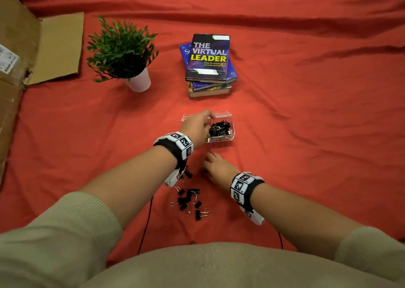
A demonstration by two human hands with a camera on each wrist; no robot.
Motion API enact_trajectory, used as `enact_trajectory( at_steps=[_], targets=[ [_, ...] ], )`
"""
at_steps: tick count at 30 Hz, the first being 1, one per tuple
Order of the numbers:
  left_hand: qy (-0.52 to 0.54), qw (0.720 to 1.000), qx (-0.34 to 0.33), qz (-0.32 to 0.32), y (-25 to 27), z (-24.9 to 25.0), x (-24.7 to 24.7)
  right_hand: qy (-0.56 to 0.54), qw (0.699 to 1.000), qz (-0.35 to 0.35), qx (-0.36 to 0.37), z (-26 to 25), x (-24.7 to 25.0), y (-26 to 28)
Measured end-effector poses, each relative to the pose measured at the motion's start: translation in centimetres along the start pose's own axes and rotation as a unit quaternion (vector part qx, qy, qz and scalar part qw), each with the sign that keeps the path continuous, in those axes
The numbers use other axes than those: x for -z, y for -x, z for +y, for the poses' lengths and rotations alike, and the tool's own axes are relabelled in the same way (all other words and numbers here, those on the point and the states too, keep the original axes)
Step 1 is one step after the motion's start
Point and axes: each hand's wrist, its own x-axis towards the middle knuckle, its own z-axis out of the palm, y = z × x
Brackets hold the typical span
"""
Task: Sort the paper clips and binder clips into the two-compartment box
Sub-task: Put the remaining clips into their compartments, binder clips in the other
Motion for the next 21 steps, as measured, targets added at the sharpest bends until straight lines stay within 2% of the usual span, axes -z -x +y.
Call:
enact_trajectory(
  at_steps=[5,8,11,13,17,21],
  targets=[
    [-0.056,0.998,-0.006,-0.018,-1.6,0.6,-1.9,-0.051,0.998,0.036,-0.030,1.1,-0.6,1.6],
    [-0.127,0.991,-0.027,-0.035,-2.0,0.1,-2.8,-0.147,0.979,0.129,-0.062,2.1,0.3,2.2],
    [-0.191,0.978,-0.064,-0.050,-2.1,-0.7,-3.4,-0.192,0.948,0.233,-0.102,3.6,2.3,1.3],
    [-0.186,0.979,-0.084,-0.021,-1.9,-1.1,-3.3,-0.180,0.946,0.244,-0.116,4.4,3.8,0.5],
    [-0.115,0.989,-0.073,0.054,-0.1,-1.9,-1.8,-0.144,0.955,0.226,-0.129,5.3,5.7,-0.8],
    [-0.080,0.995,-0.039,0.042,3.5,-4.7,-0.5,-0.091,0.965,0.211,-0.127,5.4,6.6,-2.1]
  ],
)
